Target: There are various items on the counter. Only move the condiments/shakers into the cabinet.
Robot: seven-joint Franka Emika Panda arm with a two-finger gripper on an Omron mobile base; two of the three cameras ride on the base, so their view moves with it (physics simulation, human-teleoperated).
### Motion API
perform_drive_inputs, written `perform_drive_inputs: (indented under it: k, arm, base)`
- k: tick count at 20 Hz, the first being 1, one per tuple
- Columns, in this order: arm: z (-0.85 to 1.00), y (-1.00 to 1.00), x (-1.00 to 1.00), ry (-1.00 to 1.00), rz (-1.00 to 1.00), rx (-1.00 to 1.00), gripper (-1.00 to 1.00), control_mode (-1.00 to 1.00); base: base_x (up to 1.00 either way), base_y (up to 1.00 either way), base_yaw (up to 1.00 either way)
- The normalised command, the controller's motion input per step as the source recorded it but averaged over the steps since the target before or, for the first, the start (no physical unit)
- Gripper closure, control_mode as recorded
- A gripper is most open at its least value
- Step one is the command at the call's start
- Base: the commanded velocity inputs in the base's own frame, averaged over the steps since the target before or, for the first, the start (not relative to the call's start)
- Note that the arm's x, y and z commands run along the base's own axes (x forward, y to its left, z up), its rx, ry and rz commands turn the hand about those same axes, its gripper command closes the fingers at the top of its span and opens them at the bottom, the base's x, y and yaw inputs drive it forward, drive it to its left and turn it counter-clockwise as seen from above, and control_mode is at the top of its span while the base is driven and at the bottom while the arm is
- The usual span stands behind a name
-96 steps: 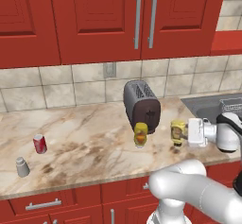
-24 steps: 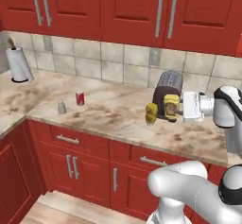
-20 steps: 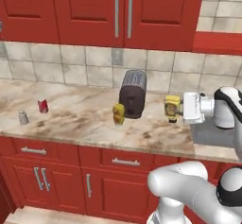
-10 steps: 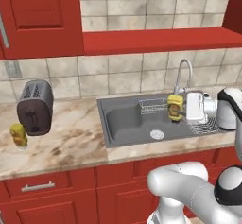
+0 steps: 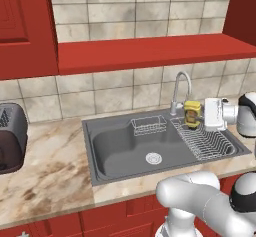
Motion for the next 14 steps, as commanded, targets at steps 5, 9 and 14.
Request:
perform_drive_inputs:
  k: [5,9,14]
  arm:
    - [0.0,0.0,0.0,0.0,0.0,0.0,1.0,1.0]
    - [0.32,-0.04,-0.03,-0.01,-0.01,0.01,1.0,-1.0]
    - [0.98,0.0,-0.02,-0.13,-0.02,0.0,1.0,-1.0]
  base:
    - [0.75,0.0,-0.04]
    - [0.12,0.0,0.0]
    - [0.0,0.0,0.0]
